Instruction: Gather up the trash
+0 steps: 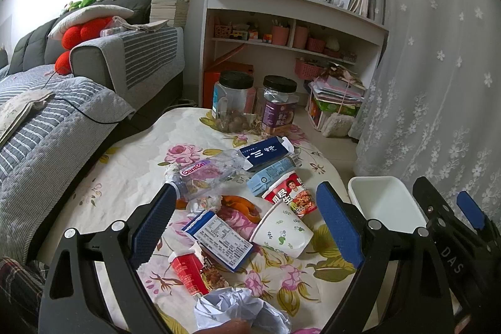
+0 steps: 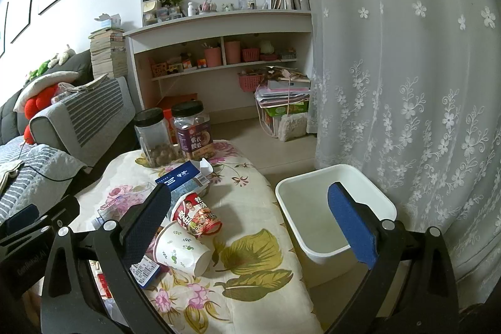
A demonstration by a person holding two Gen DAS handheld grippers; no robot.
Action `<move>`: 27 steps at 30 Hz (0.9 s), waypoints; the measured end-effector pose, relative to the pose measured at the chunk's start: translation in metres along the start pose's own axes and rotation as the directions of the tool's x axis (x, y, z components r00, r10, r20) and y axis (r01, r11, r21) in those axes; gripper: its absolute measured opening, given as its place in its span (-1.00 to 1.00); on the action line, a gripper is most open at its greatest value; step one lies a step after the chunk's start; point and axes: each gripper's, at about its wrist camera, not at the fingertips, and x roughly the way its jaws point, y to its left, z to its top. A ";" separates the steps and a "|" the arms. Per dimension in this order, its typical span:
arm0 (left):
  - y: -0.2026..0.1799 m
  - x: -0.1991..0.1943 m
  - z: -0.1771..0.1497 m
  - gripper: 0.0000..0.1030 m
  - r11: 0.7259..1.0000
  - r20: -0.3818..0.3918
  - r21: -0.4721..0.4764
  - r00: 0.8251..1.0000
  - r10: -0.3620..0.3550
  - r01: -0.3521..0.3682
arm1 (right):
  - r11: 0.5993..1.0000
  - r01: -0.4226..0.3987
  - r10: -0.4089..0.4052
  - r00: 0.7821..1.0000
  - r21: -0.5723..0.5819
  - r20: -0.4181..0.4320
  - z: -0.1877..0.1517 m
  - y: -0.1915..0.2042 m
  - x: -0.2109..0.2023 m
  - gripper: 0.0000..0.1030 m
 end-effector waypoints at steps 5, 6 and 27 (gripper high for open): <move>0.000 0.000 0.000 0.71 1.000 0.000 0.000 1.000 0.000 0.000 | 1.000 -0.006 0.006 1.000 0.011 0.004 0.001 0.000 -0.001 0.87; 0.001 0.000 0.000 0.71 1.000 0.000 0.000 1.000 0.001 -0.001 | 1.000 -0.006 0.006 1.000 0.011 0.004 0.000 -0.001 0.000 0.87; 0.013 0.012 -0.007 0.77 1.000 -0.041 -0.025 0.999 0.012 -0.013 | 1.000 -0.014 0.014 0.999 0.017 -0.030 -0.002 0.008 0.008 0.87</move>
